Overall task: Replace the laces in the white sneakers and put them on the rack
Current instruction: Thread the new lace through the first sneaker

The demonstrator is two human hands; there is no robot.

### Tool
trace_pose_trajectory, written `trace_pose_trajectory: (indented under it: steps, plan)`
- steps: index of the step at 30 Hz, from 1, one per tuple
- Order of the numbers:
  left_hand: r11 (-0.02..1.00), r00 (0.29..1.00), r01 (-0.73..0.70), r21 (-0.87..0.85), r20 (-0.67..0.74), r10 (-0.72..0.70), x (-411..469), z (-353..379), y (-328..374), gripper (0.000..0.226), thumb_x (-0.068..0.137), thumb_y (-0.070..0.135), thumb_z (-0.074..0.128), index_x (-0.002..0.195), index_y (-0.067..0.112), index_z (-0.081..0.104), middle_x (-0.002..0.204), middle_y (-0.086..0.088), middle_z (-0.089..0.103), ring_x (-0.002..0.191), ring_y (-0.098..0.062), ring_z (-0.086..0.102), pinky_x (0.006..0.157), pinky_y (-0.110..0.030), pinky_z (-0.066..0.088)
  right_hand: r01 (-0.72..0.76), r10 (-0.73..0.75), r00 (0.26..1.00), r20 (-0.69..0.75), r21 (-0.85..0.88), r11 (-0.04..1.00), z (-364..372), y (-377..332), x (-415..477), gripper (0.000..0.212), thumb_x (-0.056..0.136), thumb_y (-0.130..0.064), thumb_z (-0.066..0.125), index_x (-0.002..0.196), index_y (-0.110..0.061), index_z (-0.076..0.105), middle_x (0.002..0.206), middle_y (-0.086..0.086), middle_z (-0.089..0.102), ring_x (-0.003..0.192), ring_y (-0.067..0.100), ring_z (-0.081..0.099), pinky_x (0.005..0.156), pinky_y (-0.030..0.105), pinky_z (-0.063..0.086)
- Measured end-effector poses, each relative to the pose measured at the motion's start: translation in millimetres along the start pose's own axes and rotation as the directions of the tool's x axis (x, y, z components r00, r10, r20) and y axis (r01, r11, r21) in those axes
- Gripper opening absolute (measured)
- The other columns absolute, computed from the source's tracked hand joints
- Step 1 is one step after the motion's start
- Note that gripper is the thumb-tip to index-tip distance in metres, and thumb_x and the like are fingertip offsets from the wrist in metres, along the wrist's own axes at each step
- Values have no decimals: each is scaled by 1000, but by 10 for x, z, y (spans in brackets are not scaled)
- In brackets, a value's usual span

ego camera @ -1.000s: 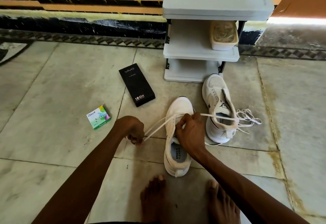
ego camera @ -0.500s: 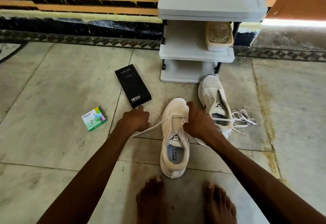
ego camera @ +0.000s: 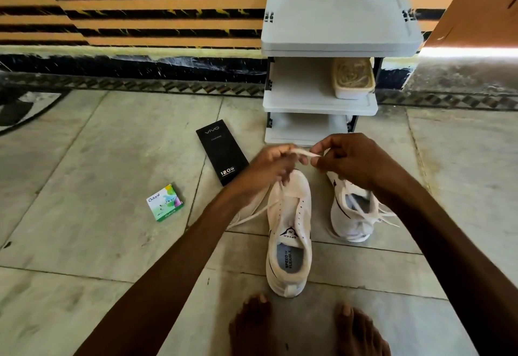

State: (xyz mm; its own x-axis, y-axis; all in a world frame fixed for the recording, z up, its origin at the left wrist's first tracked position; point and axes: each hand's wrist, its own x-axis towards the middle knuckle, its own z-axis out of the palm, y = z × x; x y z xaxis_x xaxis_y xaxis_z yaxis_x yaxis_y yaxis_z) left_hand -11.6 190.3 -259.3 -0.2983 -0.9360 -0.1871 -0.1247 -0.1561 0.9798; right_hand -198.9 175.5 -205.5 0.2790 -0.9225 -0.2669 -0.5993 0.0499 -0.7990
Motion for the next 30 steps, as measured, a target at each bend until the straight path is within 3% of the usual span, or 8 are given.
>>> trace_pose_trajectory:
  steps: [5,11,14,17,21,23,26,30]
  plan:
    - [928,994,-76,-365,-103,41,52,-384,524,27,102,18,38,84,13,57,52,11,31,46,-5,25,50,-21,30,-19,20,1000,11,-74,997,42,198,-6,25,90,-27,69,66,-23,65,47,-16,59,45,-4,51,48,4,37]
    - [962,975,-90,-257,-219,33,67,-646,608,28,103,28,43,84,16,58,57,7,28,48,-8,24,53,-26,25,6,-5,997,82,-9,1000,162,407,-18,25,91,-11,68,68,-21,66,51,-13,64,49,-3,58,54,9,45]
    - [993,953,52,110,-301,-17,51,-700,448,36,102,39,43,82,17,64,58,3,38,50,-12,33,50,-24,29,-8,12,996,90,-41,999,197,515,10,23,91,-17,69,68,-13,65,51,-9,64,50,4,60,55,15,49]
    - [688,915,343,640,-392,-92,39,-730,169,37,99,41,46,79,22,71,91,-6,69,80,-23,61,72,-30,44,-64,66,996,52,-43,997,251,582,32,32,92,-31,67,71,-7,65,51,-3,63,47,10,58,51,17,48]
    - [318,901,434,843,-409,-146,-48,-545,-225,24,99,24,47,111,21,68,116,-7,61,105,-28,59,83,-34,43,4,-3,1000,12,-65,998,324,606,56,19,96,-30,60,81,-25,71,52,-15,59,47,-2,51,58,20,42]
    - [428,949,286,858,-316,0,-91,-410,-385,22,98,15,52,114,20,66,116,-3,59,106,-21,58,84,-32,45,35,-32,999,29,-105,994,355,594,54,18,97,-22,57,94,-28,74,56,-21,58,52,-3,50,61,17,40]
    - [857,982,44,514,-182,59,-133,-168,-439,19,97,13,54,109,20,67,113,8,64,106,-4,59,89,-23,48,18,-13,998,62,-76,997,402,551,50,21,96,-15,59,95,-27,76,66,-20,62,63,2,53,59,8,38]
    - [891,1000,-4,453,-18,14,-128,112,-512,12,100,26,53,103,26,65,100,9,70,96,-4,64,86,-27,50,-27,26,999,27,58,998,465,518,76,22,92,-10,62,85,-27,75,75,-5,73,78,9,66,81,25,51]
